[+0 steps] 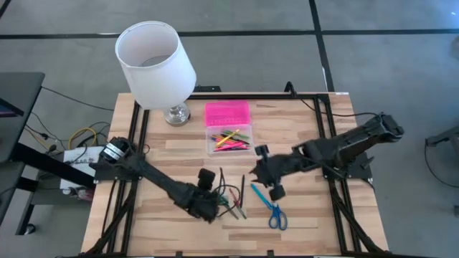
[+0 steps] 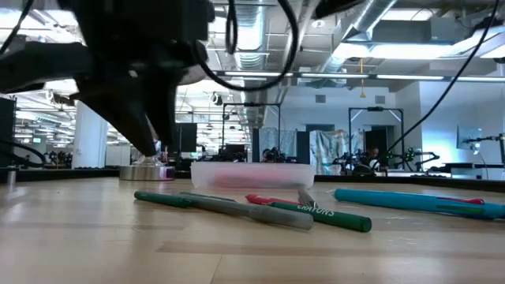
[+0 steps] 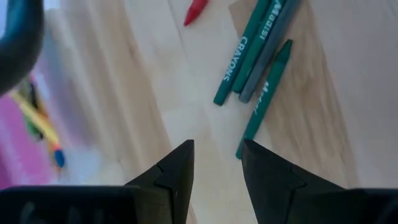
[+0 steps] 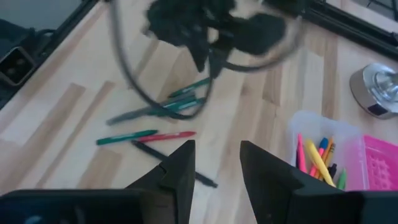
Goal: Pick & place school supplies into a supply box
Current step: Put the green crayon into the pink supply box
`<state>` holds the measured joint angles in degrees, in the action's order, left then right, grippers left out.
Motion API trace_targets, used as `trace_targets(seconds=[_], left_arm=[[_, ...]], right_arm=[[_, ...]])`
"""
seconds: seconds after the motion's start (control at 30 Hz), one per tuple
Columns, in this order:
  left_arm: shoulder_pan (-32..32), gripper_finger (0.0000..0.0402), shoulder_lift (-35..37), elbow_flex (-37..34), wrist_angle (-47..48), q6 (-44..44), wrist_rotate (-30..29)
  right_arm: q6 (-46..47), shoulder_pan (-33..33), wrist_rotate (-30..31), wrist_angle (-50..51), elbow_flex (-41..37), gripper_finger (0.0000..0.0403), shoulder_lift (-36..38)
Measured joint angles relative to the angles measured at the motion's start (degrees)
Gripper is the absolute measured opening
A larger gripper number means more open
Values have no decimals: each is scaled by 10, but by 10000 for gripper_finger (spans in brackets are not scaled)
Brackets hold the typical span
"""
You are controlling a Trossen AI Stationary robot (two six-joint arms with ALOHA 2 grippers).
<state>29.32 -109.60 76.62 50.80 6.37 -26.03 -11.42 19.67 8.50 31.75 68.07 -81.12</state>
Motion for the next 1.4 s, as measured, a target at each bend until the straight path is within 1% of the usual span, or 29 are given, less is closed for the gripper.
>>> trace_targets(seconds=[0.17, 0.37, 0.5, 0.67, 0.77, 0.9, 0.97, 1.07, 1.27, 1.4], left_arm=[[-37, 128, 0, 0, -12, -37, 71], [-56, 128, 0, 0, -19, -61, 118], [-59, 128, 0, -6, -30, -67, 127], [-61, 128, 0, -65, -93, -87, 145], [-64, 128, 6, -92, -112, -72, 149], [-64, 128, 19, -113, -146, -75, 156], [-65, 128, 23, -118, -156, -82, 165], [-71, 128, 24, -120, -164, -95, 180], [-110, 128, 24, -121, -185, -120, 268], [-130, 128, 24, -121, -187, -120, 302]], right_arm=[[38, 70, 74, 34, 0, 120, 8], [106, 136, 155, 84, 0, 120, 5], [160, 176, 205, 111, 0, 120, 5], [213, 231, 265, 134, 0, 120, 5], [224, 260, 300, 135, 0, 120, 5], [226, 286, 351, 133, 0, 120, 5], [234, 291, 366, 133, 0, 120, 5], [237, 291, 367, 133, 0, 120, 5], [249, 282, 366, 132, 0, 120, 5], [254, 283, 365, 124, -6, 120, 5]])
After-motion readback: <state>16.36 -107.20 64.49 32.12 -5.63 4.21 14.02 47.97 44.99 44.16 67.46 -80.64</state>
